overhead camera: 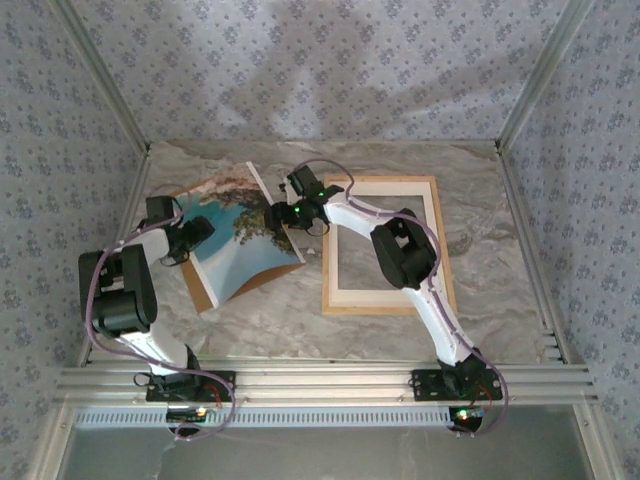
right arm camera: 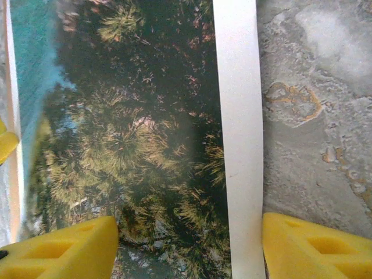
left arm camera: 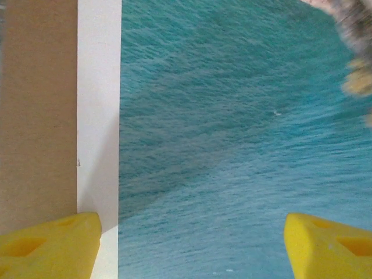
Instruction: Put the photo into the frame
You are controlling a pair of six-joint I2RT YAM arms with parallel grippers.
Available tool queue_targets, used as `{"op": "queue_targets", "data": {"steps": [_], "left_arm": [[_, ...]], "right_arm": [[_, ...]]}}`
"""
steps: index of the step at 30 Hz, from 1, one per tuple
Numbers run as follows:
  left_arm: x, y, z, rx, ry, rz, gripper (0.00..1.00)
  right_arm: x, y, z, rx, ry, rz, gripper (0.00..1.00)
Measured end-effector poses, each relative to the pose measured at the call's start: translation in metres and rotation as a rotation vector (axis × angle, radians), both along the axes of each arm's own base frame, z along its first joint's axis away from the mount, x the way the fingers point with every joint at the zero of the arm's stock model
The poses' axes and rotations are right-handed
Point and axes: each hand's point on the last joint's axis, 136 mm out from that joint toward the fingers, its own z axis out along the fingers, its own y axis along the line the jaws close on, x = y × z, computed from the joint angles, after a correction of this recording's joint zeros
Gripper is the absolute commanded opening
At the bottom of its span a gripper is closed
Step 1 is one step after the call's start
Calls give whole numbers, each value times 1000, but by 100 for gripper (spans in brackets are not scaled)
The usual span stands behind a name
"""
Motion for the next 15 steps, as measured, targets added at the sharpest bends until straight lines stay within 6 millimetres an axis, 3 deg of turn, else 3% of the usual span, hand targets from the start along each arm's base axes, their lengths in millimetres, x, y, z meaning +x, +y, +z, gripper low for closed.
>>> {"op": "queue_targets", "data": {"steps": [15], "left_arm": [[4, -8, 1, -25, -34, -26, 82]], "right_arm": [[-13, 6, 16, 193, 112, 38, 76]]}}
